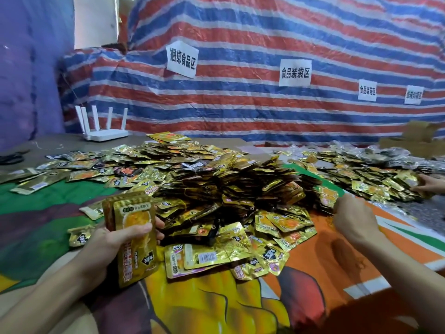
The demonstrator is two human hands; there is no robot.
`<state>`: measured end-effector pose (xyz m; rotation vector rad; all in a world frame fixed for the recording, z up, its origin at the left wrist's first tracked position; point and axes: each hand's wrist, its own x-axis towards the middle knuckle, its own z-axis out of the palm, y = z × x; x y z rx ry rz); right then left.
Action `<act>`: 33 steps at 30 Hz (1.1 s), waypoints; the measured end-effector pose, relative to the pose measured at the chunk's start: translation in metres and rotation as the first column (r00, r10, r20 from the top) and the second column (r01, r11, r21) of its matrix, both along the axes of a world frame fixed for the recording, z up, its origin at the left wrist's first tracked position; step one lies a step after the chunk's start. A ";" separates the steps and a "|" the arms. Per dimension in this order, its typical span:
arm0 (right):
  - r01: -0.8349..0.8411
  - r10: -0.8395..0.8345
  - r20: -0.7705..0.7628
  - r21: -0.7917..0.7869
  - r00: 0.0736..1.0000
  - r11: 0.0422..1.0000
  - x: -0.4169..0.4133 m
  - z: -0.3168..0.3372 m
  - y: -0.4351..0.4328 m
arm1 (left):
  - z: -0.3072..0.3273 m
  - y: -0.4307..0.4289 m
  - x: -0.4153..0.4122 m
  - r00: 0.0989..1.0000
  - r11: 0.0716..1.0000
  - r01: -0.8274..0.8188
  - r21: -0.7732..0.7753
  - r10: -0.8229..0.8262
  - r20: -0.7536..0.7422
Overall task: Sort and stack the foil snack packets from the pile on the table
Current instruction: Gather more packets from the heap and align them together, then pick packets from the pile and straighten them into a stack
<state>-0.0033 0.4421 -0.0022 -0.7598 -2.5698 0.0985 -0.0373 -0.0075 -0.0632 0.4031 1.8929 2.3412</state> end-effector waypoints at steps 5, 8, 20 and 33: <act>-0.216 0.214 -0.186 0.011 0.959 0.976 -0.010 0.019 -0.035 | 0.012 0.007 0.007 1.000 0.999 -0.026 0.021 0.026 -0.014; -0.523 0.489 -0.328 -0.017 0.808 0.852 -0.015 0.020 -0.085 | 0.012 0.005 0.003 0.999 0.998 -0.031 0.060 0.031 0.012; -0.908 0.670 -0.678 -0.419 0.302 -0.015 -0.053 0.011 -0.296 | 0.021 -0.007 -0.001 0.979 0.972 -0.094 0.216 0.051 0.196; -0.945 0.841 -0.477 -0.304 0.258 0.118 -0.067 -0.023 -0.279 | 0.027 -0.030 -0.006 0.931 0.757 0.320 0.569 -0.362 -0.043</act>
